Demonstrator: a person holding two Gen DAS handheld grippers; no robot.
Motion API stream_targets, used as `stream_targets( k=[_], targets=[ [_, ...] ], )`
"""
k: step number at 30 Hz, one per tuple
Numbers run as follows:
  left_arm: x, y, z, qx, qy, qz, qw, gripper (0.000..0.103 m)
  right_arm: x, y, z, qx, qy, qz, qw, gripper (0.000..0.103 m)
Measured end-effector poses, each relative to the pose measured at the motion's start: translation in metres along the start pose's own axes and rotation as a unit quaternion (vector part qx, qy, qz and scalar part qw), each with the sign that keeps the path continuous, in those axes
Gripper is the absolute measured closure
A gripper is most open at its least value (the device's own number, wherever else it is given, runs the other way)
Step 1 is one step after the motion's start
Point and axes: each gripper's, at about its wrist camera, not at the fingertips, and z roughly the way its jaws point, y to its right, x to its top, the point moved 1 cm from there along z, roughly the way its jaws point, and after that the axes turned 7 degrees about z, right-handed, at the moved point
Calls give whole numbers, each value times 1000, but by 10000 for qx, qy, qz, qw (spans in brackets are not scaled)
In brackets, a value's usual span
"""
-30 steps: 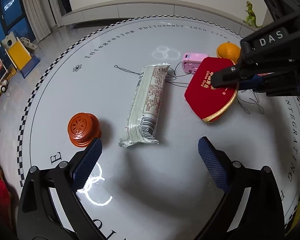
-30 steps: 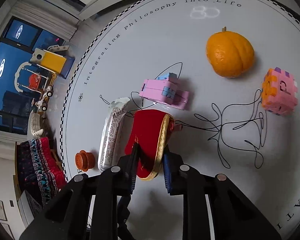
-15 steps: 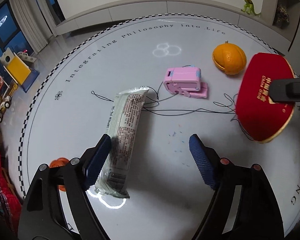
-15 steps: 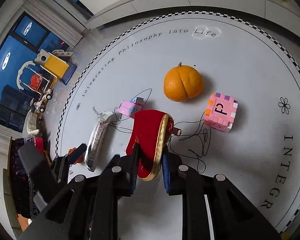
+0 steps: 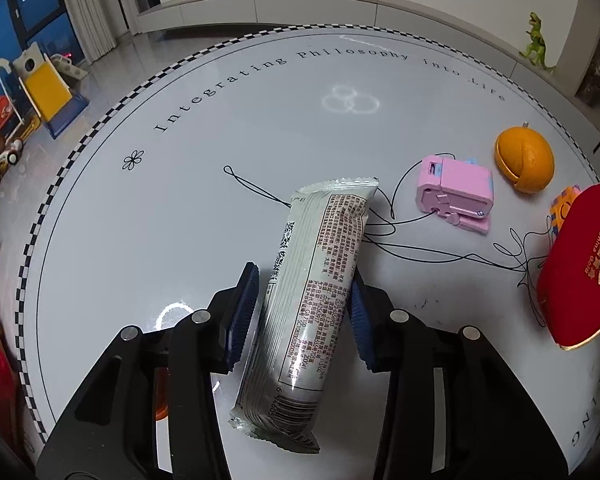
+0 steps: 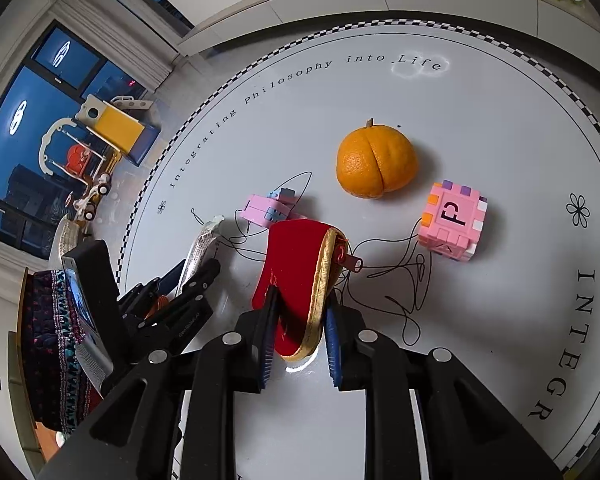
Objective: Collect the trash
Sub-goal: 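Grasp the wrapped snack bar with the left gripper while the right holds the paddle, then carry the snack bar and red paddle over the black trash bag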
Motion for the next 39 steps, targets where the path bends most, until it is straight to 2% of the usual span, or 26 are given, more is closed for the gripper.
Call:
stream_targets(
  k=[3, 6, 10, 16, 22, 28, 39],
  targets=[
    [-2, 5, -5, 229, 116, 61, 9997, 64, -1, 0, 0, -6, -12, -13, 10000, 80],
    [-6, 5, -8, 304, 219, 64, 9993, 67, -4, -2, 0, -9, -16, -44, 10000, 80],
    [-12, 4, -9, 209, 195, -55, 9996, 73, -6, -3, -3, 11, 15, -48, 10000, 80],
    [-29, 8, -21, -33, 227, -183, 9996, 73, -13, -5, -11, 75, 55, -74, 9999, 80],
    [-47, 14, -48, -58, 369, -166, 9992, 73, -25, -11, -23, 159, 105, -128, 9997, 80],
    [-67, 16, -77, -16, 501, -175, 9986, 73, -47, -22, -32, 240, 111, -211, 9994, 80],
    [-129, 1, -125, 93, 654, -607, 9960, 73, -109, -51, -34, 346, -93, -686, 9970, 79]
  ],
)
